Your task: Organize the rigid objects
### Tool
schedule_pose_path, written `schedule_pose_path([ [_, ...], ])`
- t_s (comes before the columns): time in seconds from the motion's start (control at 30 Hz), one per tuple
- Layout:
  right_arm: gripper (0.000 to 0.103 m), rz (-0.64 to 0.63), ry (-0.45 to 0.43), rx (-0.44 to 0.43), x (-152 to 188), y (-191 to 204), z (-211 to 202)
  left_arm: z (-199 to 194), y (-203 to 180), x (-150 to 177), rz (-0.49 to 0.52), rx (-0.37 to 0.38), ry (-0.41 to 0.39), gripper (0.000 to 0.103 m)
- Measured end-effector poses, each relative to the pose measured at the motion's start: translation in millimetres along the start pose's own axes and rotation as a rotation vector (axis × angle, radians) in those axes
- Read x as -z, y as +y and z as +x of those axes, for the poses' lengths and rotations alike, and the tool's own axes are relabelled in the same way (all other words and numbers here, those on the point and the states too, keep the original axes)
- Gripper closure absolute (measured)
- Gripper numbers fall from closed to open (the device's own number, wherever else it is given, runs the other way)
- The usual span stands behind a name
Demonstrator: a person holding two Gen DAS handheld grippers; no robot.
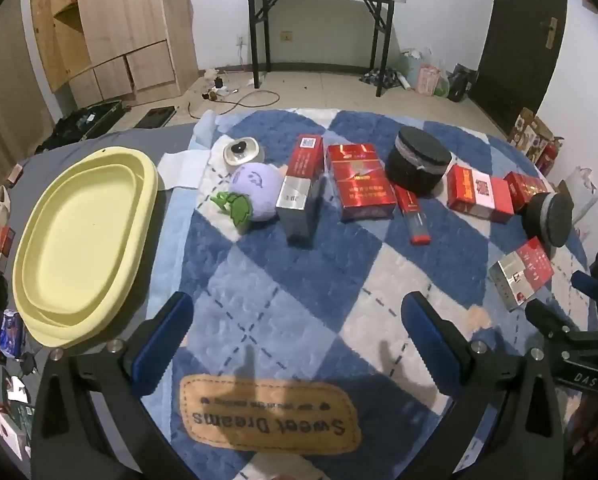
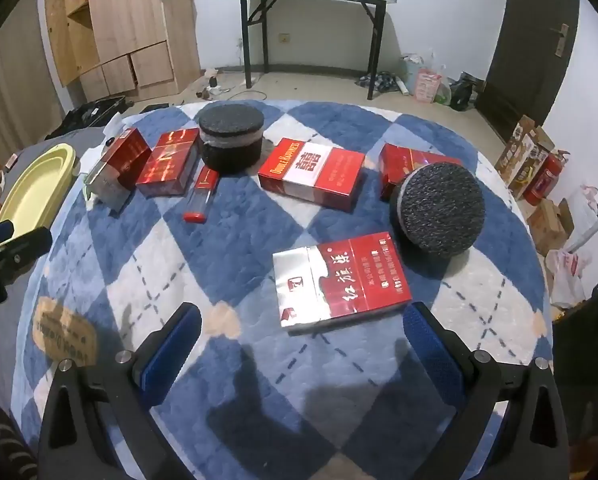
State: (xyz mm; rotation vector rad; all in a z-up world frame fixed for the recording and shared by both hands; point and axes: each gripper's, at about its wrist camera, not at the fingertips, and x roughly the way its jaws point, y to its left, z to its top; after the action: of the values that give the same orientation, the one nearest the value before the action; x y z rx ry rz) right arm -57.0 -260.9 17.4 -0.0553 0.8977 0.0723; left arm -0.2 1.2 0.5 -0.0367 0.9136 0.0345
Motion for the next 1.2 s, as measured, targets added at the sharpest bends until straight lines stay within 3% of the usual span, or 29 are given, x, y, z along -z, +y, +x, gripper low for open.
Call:
schedule_pose_path([
  [0.1,0.000,0.002,0.001,-0.005,-0.2,0.1,-0.3,1.9,-6.7,3.2,0.023,-0.027,0.006,0.000],
  [0.6,0.000,0.005,0.013,-0.008,1.0,0.2,5.6,10.6,0.0,5.2,0.009,0.028,0.033,0.000],
  [0.87,0.000,0.002,0.016,-0.008,1.3,0.2,5.9,17.0,3.5,8.4,-0.012,0.017,0.084,0.000],
  [1.2,0.000,-0.003,0.021,-0.006,2.1,1.1,7.4,14.9,0.5,8.1,0.013,0.014,0.068,0.000],
])
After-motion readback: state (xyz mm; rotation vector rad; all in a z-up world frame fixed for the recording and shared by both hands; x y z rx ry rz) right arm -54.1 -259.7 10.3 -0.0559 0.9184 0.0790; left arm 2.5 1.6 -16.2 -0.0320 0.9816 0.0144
